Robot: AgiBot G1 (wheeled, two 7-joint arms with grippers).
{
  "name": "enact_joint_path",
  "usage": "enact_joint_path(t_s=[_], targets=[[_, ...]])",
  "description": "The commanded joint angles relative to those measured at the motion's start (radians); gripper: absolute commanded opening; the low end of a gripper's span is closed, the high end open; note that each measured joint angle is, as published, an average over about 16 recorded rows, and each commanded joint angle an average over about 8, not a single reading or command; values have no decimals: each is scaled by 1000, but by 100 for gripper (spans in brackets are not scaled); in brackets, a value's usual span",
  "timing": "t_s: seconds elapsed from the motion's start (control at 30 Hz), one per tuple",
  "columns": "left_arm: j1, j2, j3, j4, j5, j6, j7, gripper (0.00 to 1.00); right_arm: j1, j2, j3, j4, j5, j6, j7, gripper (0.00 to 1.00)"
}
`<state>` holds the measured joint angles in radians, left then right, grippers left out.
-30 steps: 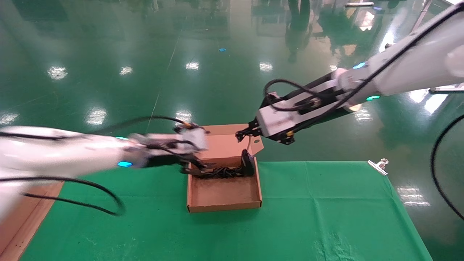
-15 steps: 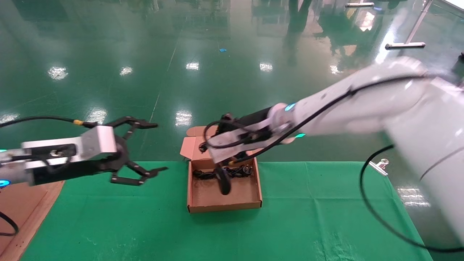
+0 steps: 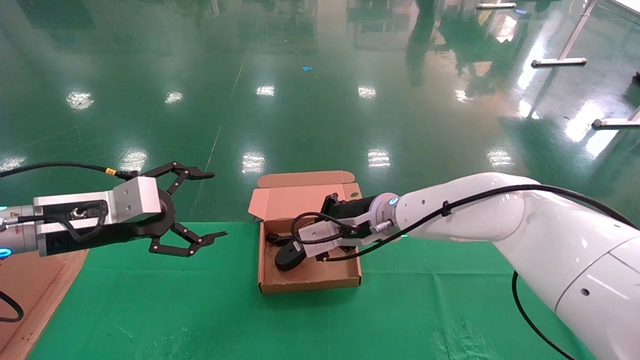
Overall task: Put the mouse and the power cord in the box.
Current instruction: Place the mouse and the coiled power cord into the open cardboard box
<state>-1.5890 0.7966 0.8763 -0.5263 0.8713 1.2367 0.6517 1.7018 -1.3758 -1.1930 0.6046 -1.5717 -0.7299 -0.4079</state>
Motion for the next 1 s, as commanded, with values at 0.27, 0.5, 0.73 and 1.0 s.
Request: enact_joint_path(t_s=[0.27,0.5,0.73,1.0], targets=[[0,0,0,0,0,-1,0,100,-4,0,-12,-6,2,13,6,100],[1,3,0,-1,2,-2,-1,100,1,4,-2,-3,-1,1,2,100],[25,-6,-28,-36,-5,10,-40,100,-17,31,27,23,24,-25,18,100],[91,-30,-105,-134,-23,44,-149,100,-94,119,142,100,127,-121,93,100]])
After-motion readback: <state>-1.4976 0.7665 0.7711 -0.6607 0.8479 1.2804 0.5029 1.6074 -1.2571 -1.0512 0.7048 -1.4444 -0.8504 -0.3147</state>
